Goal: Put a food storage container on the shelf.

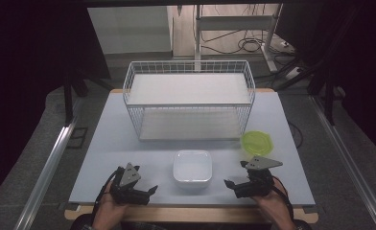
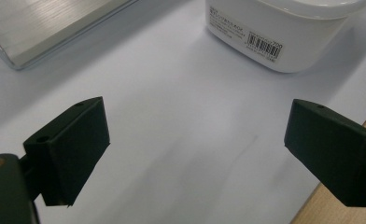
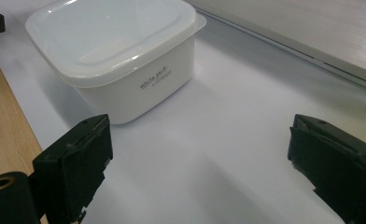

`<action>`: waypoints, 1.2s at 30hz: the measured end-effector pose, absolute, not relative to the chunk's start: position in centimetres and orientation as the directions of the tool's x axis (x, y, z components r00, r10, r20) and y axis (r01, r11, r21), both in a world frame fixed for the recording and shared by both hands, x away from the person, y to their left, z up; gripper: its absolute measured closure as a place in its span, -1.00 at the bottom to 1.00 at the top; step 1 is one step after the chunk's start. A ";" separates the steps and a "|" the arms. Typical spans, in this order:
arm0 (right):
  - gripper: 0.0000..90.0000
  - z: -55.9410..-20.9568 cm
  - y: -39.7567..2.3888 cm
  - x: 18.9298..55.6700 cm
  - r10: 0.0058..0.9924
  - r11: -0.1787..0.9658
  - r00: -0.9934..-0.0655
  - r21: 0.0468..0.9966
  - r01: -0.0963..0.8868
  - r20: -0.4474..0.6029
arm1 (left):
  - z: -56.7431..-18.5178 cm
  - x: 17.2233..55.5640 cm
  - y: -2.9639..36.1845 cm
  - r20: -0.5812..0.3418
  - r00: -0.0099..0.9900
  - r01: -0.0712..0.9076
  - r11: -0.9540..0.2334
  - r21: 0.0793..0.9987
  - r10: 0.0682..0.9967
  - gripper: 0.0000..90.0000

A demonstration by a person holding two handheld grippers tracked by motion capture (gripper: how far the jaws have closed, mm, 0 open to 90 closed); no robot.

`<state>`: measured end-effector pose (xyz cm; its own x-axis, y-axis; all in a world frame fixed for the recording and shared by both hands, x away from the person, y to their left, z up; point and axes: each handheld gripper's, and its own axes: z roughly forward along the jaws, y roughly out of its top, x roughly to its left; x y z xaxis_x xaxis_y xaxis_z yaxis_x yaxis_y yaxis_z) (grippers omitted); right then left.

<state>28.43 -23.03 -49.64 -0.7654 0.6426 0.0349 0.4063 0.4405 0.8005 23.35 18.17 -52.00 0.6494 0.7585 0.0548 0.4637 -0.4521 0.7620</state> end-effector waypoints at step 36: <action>-0.82 -48.3 -18.3 30.0 0.587 0.412 -0.789 0.771 0.486 0.183 | -50.0 28.4 14.6 -0.235 0.779 0.491 -0.333 0.805 0.581 -0.89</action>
<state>29.98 -18.30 -48.25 -0.7887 0.5868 0.1835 0.4858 0.4119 0.7710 28.35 14.63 -49.96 0.7794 0.5807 -0.2352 0.4908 -0.3325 0.8053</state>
